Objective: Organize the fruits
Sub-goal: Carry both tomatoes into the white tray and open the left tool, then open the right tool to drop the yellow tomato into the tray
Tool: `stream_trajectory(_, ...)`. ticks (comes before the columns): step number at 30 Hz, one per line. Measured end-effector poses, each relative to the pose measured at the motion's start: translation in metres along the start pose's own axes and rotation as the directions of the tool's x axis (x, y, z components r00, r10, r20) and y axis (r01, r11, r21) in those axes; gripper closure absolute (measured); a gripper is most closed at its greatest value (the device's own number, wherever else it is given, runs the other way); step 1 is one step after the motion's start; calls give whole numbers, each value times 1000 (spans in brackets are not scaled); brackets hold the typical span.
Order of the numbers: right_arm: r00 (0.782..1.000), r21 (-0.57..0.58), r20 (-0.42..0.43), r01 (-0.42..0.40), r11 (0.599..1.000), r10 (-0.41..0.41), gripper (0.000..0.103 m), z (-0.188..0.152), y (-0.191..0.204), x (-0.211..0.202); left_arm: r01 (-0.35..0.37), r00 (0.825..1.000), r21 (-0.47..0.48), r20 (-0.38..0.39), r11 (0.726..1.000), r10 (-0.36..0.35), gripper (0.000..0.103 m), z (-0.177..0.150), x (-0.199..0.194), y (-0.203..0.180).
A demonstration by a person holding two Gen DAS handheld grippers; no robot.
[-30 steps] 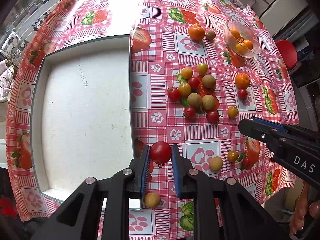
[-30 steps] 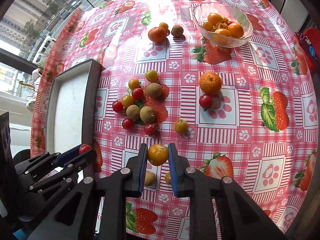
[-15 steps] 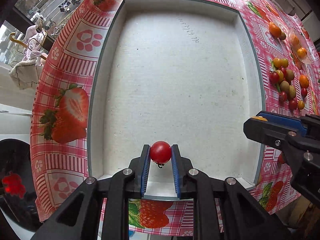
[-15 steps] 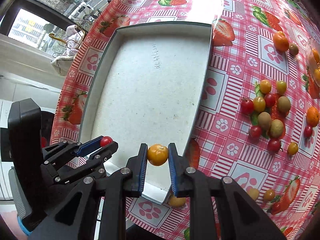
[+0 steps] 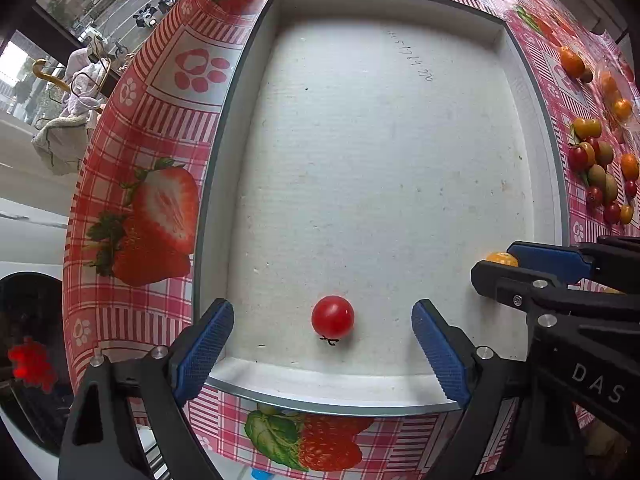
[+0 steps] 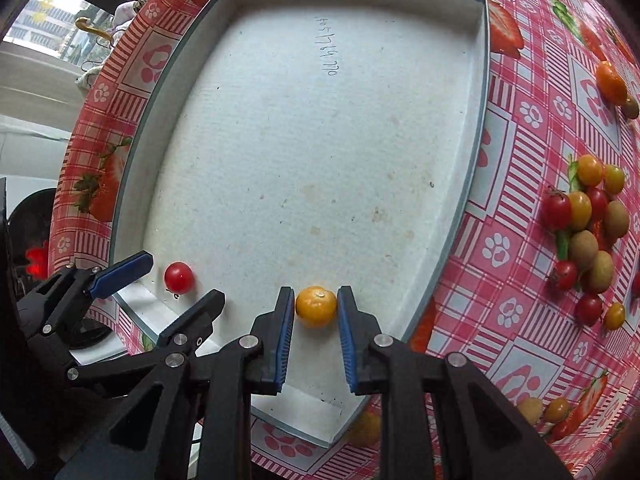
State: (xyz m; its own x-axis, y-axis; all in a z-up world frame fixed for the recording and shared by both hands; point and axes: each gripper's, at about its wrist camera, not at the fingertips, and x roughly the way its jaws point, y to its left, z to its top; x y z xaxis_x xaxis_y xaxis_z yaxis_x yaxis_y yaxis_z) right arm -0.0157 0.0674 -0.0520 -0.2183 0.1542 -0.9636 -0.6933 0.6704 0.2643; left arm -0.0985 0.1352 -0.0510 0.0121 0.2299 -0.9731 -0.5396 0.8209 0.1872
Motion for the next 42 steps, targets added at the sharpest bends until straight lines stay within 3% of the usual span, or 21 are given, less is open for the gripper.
stream_trajectory(2, 1000, 0, 3, -5, 1000, 5, 54, -1, -1, -1, 8, 1000, 0, -21, 1000, -8, 11, -3, 0, 1)
stream_trajectory(5, 1000, -4, 11, -15, 1000, 15, 34, -1, 0, -2, 14, 999, 3, -51, 1000, -14, 11, -8, 2, -3)
stream_trajectory(8, 998, 9, 40, -42, 999, 41, 21, 0, 0, -11, 30, 997, 4, -65, 1000, -30, 11, -14, -3, -1)
stream_trajectory(13, 996, 25, 85, -39, 999, 37, 20, 0, 0, -31, 82, 989, 11, -123, 997, -80, 11, -6, 1, -19)
stream_trajectory(18, 993, 57, 114, -45, 997, 39, 19, -15, -23, -56, 37, 995, 65, -97, 997, -31, 11, -9, -16, -43)
stream_trajectory(27, 990, 184, 140, 2, 983, -28, 18, -43, -64, -67, 87, 994, 149, -72, 985, -76, 11, -7, -63, -101)
stream_trajectory(36, 990, 370, 114, 37, 928, -85, 18, -97, -139, -72, 137, 991, 290, -29, 947, -134, 11, 7, -127, -190)
stream_trajectory(42, 987, 450, 105, 63, 891, -123, 18, -126, -185, -82, 161, 986, 338, -13, 927, -166, 11, 8, -128, -214)
